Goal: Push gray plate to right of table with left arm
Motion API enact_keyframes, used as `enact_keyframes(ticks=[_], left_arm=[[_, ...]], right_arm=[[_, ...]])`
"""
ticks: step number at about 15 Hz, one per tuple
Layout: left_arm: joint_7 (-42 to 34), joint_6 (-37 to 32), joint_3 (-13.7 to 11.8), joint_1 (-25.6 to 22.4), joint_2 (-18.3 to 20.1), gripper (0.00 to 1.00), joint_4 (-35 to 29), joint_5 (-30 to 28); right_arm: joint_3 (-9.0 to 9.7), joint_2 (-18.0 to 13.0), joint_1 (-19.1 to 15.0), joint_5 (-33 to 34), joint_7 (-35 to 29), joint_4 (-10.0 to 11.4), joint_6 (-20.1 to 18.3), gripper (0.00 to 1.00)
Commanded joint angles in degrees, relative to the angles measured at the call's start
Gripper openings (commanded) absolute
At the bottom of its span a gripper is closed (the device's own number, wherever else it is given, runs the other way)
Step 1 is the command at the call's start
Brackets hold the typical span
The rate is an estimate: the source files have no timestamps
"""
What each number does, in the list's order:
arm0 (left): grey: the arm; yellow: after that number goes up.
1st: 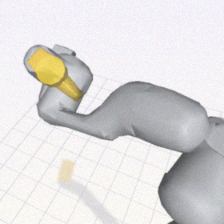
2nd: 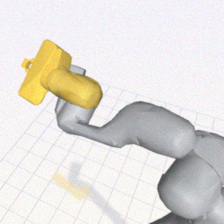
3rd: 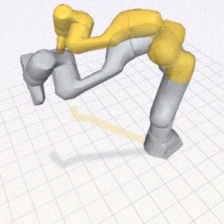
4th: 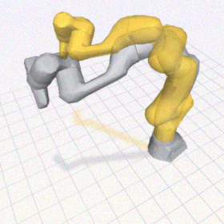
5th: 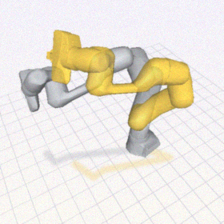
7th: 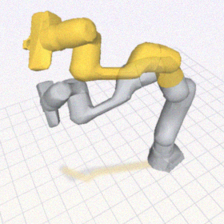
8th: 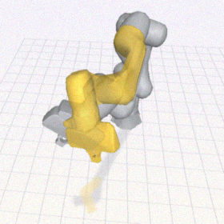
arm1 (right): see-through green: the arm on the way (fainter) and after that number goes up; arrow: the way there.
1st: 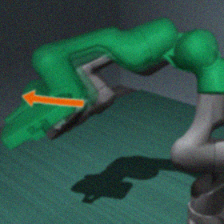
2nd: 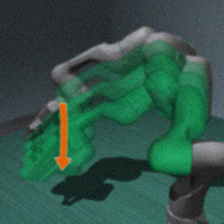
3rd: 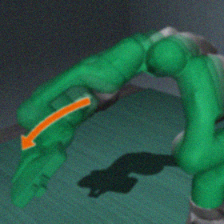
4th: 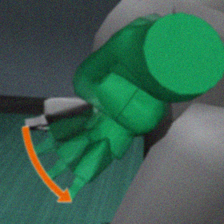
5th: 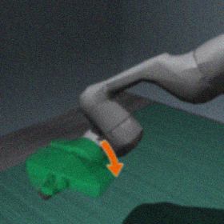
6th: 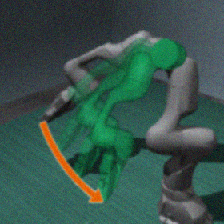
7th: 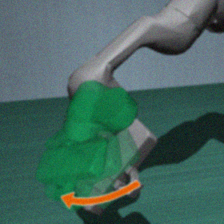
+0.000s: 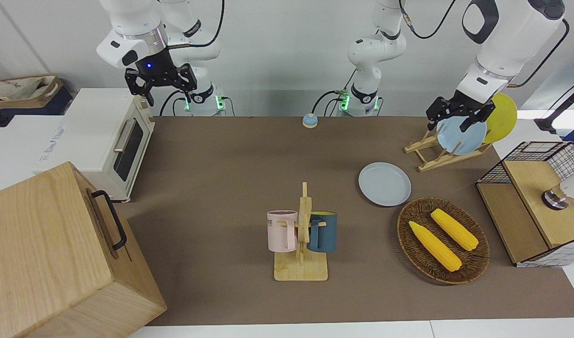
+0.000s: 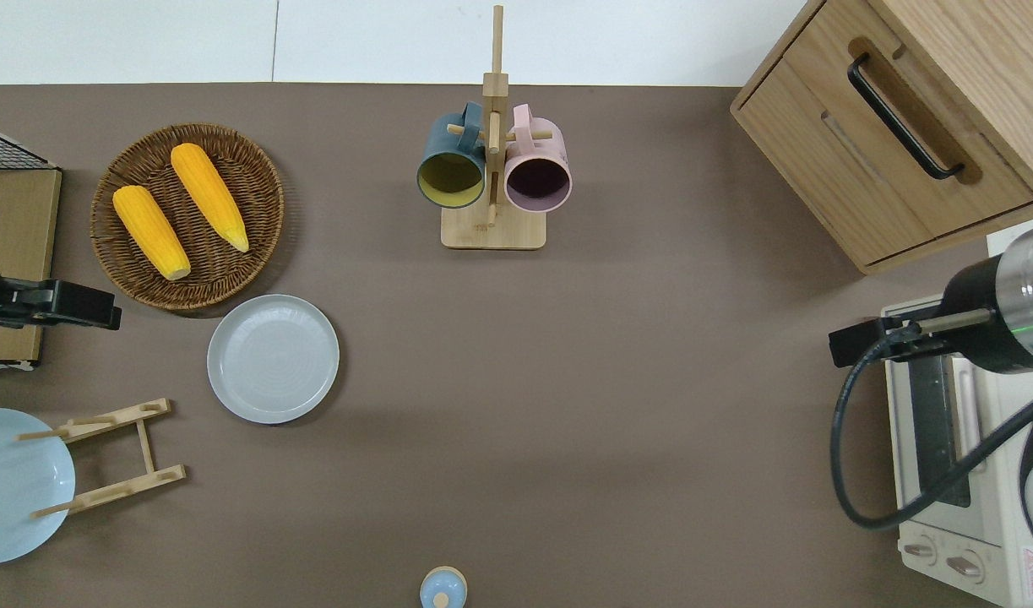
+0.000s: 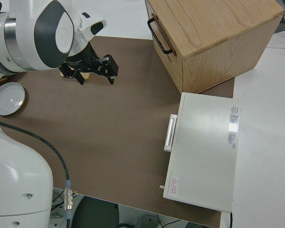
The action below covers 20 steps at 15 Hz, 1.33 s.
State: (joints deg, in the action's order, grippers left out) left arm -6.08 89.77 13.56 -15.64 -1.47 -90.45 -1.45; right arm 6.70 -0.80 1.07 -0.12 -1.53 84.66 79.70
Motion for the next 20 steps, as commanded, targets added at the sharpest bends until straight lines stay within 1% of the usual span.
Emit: enact_keyframes(ticks=[1,20], left_arm=[[1.41,-0.11,0.24,0.08,1.82,1.0,-2.35,0.92],[1.33,-0.3,0.33,-0.53,2.35,1.0,-5.0,0.13]], right_arm=[[0.86,-0.17,-1.16,-0.59,-0.05,-0.46,-0.86,0.983],[0.86,-0.17,-1.16,-0.59,-0.05,-0.46,-0.95,0.983]])
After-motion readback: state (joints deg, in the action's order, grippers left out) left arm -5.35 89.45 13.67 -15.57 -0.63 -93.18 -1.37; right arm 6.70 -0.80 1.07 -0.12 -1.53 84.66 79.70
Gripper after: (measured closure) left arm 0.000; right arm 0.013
